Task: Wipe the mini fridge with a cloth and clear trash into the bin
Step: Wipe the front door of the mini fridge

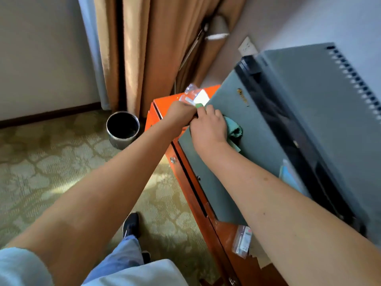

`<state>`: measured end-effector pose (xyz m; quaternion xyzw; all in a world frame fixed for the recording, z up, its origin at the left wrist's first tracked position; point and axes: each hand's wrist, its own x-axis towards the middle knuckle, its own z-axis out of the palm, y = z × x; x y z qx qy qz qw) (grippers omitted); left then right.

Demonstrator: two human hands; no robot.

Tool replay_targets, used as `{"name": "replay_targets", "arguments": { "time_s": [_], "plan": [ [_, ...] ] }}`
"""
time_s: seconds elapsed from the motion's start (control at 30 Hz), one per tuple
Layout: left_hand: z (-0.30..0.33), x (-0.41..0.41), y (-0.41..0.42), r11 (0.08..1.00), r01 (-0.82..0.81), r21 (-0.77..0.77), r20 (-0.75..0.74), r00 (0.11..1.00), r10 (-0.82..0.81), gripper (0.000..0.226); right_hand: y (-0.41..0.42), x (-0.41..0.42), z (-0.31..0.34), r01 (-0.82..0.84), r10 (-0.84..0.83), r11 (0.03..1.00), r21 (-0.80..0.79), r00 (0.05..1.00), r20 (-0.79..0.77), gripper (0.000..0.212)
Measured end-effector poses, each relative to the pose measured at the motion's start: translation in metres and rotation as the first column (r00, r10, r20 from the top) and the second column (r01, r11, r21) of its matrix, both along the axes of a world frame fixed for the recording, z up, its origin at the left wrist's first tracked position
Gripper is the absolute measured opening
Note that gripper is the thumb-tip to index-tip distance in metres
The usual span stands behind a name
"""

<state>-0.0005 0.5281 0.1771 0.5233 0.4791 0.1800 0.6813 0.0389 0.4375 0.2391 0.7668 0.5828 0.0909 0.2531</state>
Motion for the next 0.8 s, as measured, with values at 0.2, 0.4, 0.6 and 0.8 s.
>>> {"name": "replay_targets", "arguments": {
  "time_s": [0.2,0.4,0.6,0.8],
  "plan": [
    [0.108,-0.022,-0.02,0.981,0.036,0.191,0.123,0.991,-0.06,0.013,-0.033,-0.018,0.085,0.041,-0.026,0.961,0.273,0.998,-0.056,0.032],
    [0.188,-0.04,-0.044,0.914,0.075,0.399,0.172,0.973,-0.155,0.02,-0.075,-0.031,0.152,0.067,-0.013,0.868,0.492,0.993,-0.114,0.036],
    [0.264,-0.03,-0.069,0.83,0.104,0.548,0.183,0.953,-0.24,0.019,-0.112,-0.018,0.208,0.104,-0.031,0.801,0.59,0.991,-0.132,0.05],
    [0.293,0.006,-0.068,0.782,0.211,0.586,0.183,0.906,-0.382,0.036,-0.13,0.008,0.24,0.155,-0.085,0.761,0.63,0.986,-0.141,0.063]
  ]
}}
